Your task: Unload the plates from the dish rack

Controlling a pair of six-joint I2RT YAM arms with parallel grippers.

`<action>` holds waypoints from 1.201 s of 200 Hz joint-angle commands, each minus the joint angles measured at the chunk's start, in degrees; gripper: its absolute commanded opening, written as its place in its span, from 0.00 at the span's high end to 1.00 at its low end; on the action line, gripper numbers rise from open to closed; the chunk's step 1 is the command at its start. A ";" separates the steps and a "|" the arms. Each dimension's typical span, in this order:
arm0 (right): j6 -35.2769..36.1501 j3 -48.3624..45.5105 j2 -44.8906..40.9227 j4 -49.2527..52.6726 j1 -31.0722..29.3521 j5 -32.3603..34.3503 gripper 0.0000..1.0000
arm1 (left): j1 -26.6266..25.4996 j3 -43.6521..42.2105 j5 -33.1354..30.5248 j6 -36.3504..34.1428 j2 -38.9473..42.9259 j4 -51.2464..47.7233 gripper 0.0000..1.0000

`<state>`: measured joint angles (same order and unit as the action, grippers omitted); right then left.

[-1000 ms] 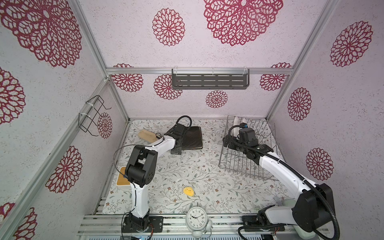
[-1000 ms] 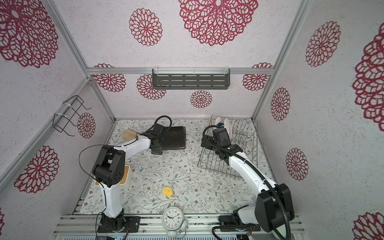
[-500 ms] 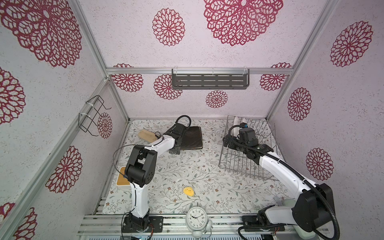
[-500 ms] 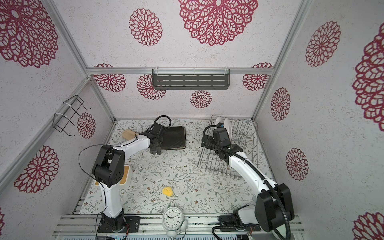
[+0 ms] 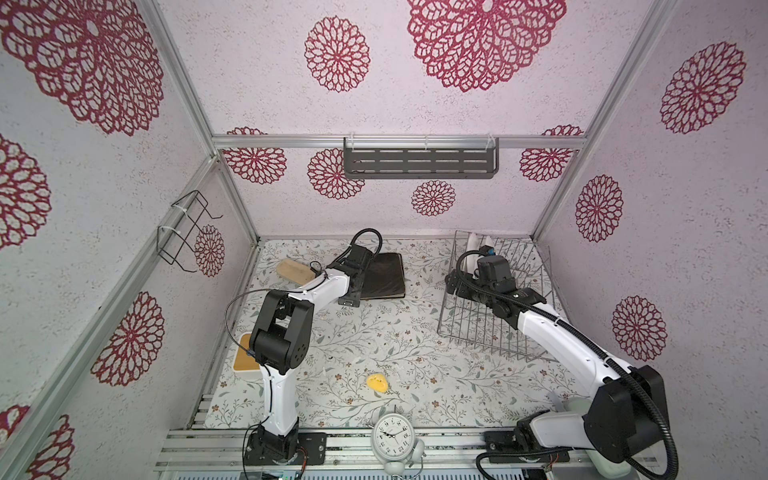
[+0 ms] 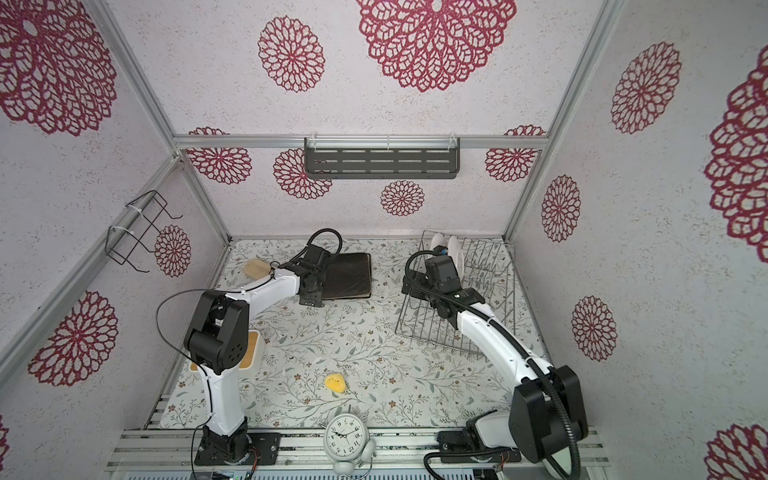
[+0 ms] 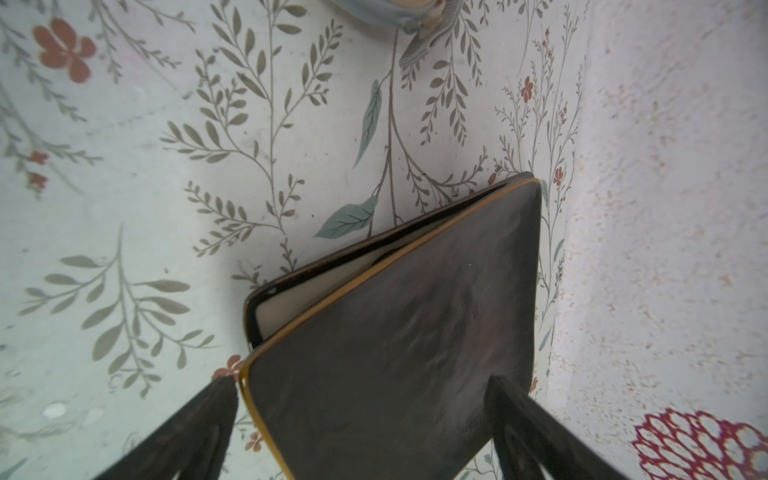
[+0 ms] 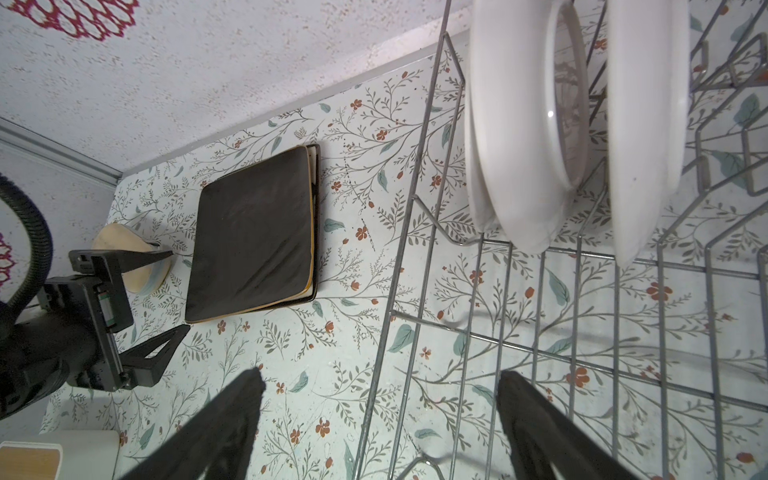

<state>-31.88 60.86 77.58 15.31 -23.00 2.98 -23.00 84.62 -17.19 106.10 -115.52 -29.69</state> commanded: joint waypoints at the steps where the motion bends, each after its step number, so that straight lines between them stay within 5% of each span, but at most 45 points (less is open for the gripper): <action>1: 1.20 1.63 -0.06 -0.32 0.39 0.18 0.09 | 0.45 1.40 0.42 0.31 -1.15 0.51 0.03; 240: 1.17 1.63 -0.21 0.19 0.71 0.27 0.09 | 1.13 2.04 -0.83 -1.92 -1.35 1.30 0.03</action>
<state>-31.88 60.86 77.93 15.33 -22.63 2.96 -22.44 85.47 -17.02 104.95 -117.23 -28.86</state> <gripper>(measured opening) 0.911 0.974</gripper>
